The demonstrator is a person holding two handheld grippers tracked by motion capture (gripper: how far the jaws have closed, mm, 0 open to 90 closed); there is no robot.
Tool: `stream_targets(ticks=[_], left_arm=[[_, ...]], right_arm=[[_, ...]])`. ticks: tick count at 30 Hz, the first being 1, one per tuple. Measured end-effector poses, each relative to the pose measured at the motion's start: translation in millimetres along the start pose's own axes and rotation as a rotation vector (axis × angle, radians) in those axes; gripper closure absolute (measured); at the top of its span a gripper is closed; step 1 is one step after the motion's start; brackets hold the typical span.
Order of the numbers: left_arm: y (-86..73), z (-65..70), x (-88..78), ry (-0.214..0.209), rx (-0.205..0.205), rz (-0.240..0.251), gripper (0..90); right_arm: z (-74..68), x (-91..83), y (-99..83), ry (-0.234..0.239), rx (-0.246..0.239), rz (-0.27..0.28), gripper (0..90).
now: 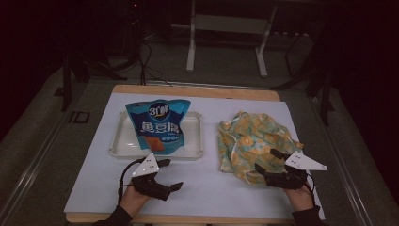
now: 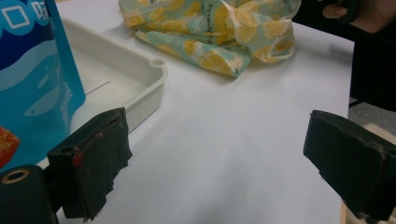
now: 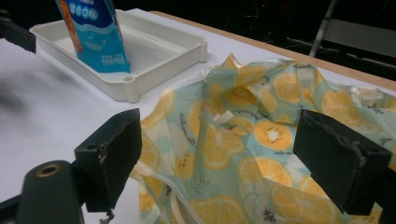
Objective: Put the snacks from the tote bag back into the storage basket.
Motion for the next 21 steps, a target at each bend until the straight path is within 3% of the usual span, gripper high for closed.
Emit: stream_targets(ticks=[5, 21], left_arm=[[-1.2, -1.7, -1.0, 0.004, -0.025, 0.008, 7.8], [-4.6, -2.3, 1.7, 0.015, -0.001, -0.008, 7.8]], right_arm=[[3.5, -2.0, -0.9, -0.015, 0.001, 0.004, 15.5], [5.6, -0.7, -4.5, -0.011, 0.003, -0.001, 15.5]])
Point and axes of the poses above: each handheld gripper's, and its own axes: x roughly forward along the jaws, y roughly out of its top, z roughly to its right, the point moved 3 cm from there along x, roughly forward along the jaws, and after that the axes turned 13 degrees about y, right-handed, at the moved point
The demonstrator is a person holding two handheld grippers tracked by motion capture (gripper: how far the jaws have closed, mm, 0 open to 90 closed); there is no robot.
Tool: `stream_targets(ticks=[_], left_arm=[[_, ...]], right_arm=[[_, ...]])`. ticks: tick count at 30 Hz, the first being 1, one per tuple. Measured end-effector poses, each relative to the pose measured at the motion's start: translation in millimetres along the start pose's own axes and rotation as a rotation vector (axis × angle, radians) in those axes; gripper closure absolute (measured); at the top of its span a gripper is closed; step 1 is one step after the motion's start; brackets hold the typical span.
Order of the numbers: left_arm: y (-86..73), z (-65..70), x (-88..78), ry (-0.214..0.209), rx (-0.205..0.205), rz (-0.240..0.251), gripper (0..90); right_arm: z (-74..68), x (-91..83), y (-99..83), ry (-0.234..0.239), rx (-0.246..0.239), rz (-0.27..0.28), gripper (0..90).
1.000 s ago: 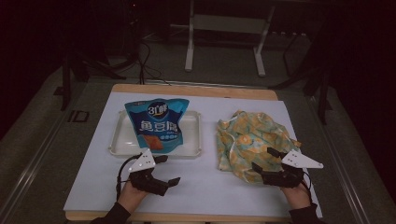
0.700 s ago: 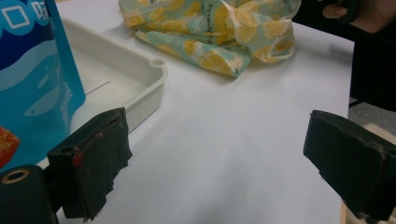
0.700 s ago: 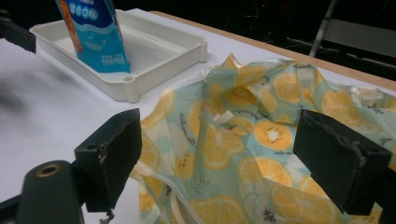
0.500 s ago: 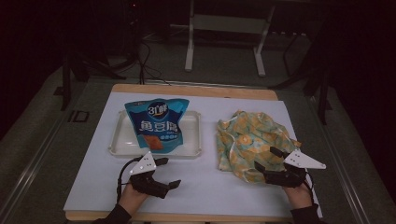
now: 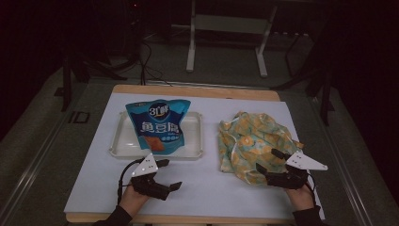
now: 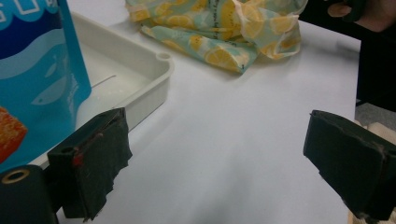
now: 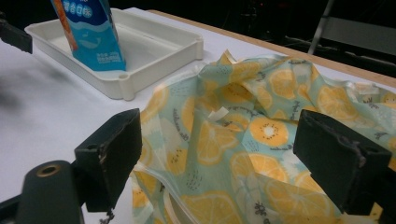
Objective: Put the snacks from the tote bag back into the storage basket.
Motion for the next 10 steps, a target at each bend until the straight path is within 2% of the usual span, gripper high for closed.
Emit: stream_targets(ticks=[10], left_arm=[[0.2, 0.6, -0.6, -0.002, 0.008, 0.017, 7.8]], right_arm=[[-0.3, 0.1, 0.1, 0.014, 0.007, 0.006, 15.6]])
Point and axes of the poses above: each handheld gripper's, and its own axes: x roughly forward along the jaws, y roughly out of its top, z roughly to its right, the point moved 3 cm from there along x, roughly forward along the jaws, and after that the axes turned 13 degrees about y, right-handed, at the moved point
